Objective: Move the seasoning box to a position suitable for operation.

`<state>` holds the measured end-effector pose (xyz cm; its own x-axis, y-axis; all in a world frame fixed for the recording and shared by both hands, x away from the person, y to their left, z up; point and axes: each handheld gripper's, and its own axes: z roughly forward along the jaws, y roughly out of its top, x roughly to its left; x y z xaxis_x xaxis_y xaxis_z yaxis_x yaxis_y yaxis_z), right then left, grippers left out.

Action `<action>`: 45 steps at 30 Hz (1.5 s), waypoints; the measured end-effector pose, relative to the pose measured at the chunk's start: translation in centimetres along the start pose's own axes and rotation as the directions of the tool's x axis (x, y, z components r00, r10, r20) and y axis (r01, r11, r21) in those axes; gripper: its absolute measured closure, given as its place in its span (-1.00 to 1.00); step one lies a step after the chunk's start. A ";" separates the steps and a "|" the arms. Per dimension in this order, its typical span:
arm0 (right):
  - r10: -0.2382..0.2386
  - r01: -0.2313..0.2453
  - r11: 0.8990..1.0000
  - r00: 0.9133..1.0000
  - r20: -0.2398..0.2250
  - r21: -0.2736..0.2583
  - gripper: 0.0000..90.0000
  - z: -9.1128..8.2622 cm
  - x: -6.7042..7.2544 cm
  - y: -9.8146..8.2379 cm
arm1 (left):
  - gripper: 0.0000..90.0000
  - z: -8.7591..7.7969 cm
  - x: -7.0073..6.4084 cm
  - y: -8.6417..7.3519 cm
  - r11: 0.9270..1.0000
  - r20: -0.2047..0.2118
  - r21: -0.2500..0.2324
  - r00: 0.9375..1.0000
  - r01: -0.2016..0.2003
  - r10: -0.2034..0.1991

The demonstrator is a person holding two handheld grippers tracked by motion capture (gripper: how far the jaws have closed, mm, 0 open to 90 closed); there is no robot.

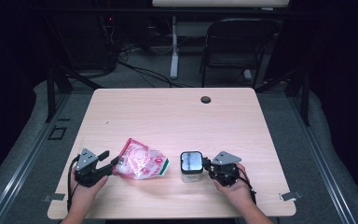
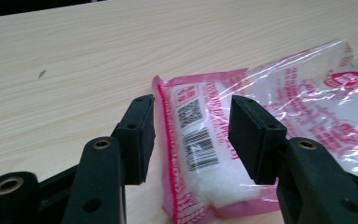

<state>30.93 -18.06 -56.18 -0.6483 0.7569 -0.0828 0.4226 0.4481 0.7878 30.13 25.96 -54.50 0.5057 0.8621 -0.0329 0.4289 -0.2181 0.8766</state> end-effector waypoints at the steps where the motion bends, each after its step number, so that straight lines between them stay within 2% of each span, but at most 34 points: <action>1: -0.006 0.006 1.000 1.000 -0.009 0.002 0.69 0.1 0.2 0.0 | 0.13 0.0 -0.3 0.0 1.000 0.010 -0.005 1.000 -0.003 0.003; 2: -0.020 0.020 1.000 1.000 -0.017 0.005 0.69 0.1 0.4 0.1 | 0.13 -0.1 -0.4 0.1 1.000 0.015 0.000 1.000 -0.008 0.008; 3: -0.021 0.021 1.000 0.999 -0.028 0.003 0.69 0.2 0.6 0.1 | 0.14 0.0 -0.9 0.2 1.000 0.033 -0.011 0.999 -0.020 0.020; 5: -0.028 0.028 1.000 0.999 -0.034 0.007 0.69 0.2 0.7 0.1 | 0.16 -0.1 -1.1 0.2 1.000 0.042 -0.012 0.999 -0.028 0.029; 8: -0.026 0.027 1.000 0.999 -0.040 0.010 0.68 0.2 0.8 0.1 | 0.20 -0.1 -1.8 0.5 0.999 0.079 -0.011 0.996 -0.044 0.045; 11: 0.015 -0.014 1.000 0.998 -0.058 0.012 0.60 0.2 0.6 0.1 | 0.23 -0.2 -2.8 0.8 0.998 0.120 0.000 0.991 -0.055 0.055; 12: 0.015 -0.014 1.000 0.998 -0.058 0.012 0.60 0.2 0.6 0.1 | 0.23 -0.2 -2.8 0.8 0.998 0.120 0.000 0.991 -0.055 0.055; 13: 0.038 -0.036 0.999 0.997 -0.068 0.020 0.50 -0.1 0.5 0.1 | 0.23 -0.3 -3.3 1.1 0.998 0.135 0.002 0.989 -0.068 0.067; 15: 0.050 -0.049 0.999 0.996 -0.075 0.014 0.46 -0.4 0.4 0.0 | 0.23 -0.2 -3.6 1.2 0.997 0.138 -0.006 0.988 -0.075 0.075; 16: 0.061 -0.061 0.998 0.994 -0.089 0.003 0.41 -1.0 0.4 0.0 | 0.23 -0.2 -4.2 1.5 0.995 0.144 -0.006 0.985 -0.098 0.097; 17: 0.062 -0.062 0.998 0.994 -0.087 -0.003 0.41 -1.2 0.4 -0.1 | 0.22 -0.1 -4.5 1.7 0.993 0.142 -0.006 0.983 -0.119 0.118; 19: 0.057 -0.058 0.998 0.995 -0.087 -0.003 0.41 -1.6 0.4 -0.1 | 0.22 -0.1 -4.7 1.8 0.992 0.142 -0.010 0.982 -0.127 0.127; 22: 0.055 -0.056 0.998 0.996 -0.067 -0.015 0.36 -2.9 0.8 -0.4 | 0.22 0.3 -5.6 2.5 0.986 0.149 -0.021 0.974 -0.167 0.168; 25: 0.055 -0.055 0.998 0.998 -0.034 -0.007 0.35 -3.6 1.2 -0.4 | 0.22 0.7 -5.9 2.7 0.985 0.161 -0.022 0.972 -0.168 0.170; 28: 0.045 -0.045 0.999 0.999 -0.021 -0.012 0.35 -4.0 1.5 -0.5 | 0.21 1.2 -6.3 3.0 0.986 0.172 -0.023 0.971 -0.164 0.166; 29: 0.069 -0.070 0.998 0.997 -0.043 -0.010 0.39 -4.3 1.5 -0.6 | 0.19 1.6 -6.4 3.2 0.989 0.186 -0.018 0.972 -0.146 0.147; 31: 0.081 -0.082 0.997 0.996 -0.041 -0.011 0.39 -4.5 1.5 -0.6 | 0.20 1.7 -6.5 3.2 0.991 0.198 -0.022 0.971 -0.133 0.135; 32: 0.119 -0.119 0.993 0.992 -0.032 -0.009 0.40 -4.7 1.4 -0.7 | 0.22 2.1 -6.6 3.2 0.992 0.218 -0.022 0.968 -0.120 0.122; 33: 0.138 -0.138 0.990 0.990 -0.039 -0.004 0.41 -4.8 1.4 -0.7 | 0.22 2.3 -6.6 3.3 0.991 0.227 -0.007 0.965 -0.132 0.130; 35: 0.173 -0.173 0.985 0.984 -0.042 -0.006 0.40 -5.0 1.2 -0.7 | 0.22 2.7 -6.7 3.2 0.992 0.236 -0.003 0.964 -0.129 0.126; 39: 0.190 -0.190 0.982 0.981 -0.030 0.002 0.39 -5.2 0.9 -0.9 | 0.22 3.1 -6.8 3.1 0.992 0.246 0.001 0.962 -0.124 0.120; 41: 0.200 -0.200 0.980 0.979 -0.026 -0.013 0.42 -5.2 0.9 -0.9 | 0.25 3.1 -6.8 3.1 0.992 0.246 0.006 0.962 -0.123 0.118; 43: 0.199 -0.199 0.980 0.980 -0.026 -0.003 0.44 -5.3 0.8 -0.9 | 0.28 3.2 -6.8 3.1 0.993 0.243 0.004 0.963 -0.117 0.112; 45: 0.224 -0.224 0.974 0.974 -0.026 0.003 0.47 -5.5 0.6 -0.5 | 0.30 3.1 -6.8 3.1 0.994 0.244 -0.003 0.963 -0.113 0.111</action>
<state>26.82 -20.43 -53.32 -0.5532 0.8255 0.1120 0.5591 0.2683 0.7845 30.33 17.97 -53.07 0.7175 0.6946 -0.0521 0.3668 -0.3131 0.8760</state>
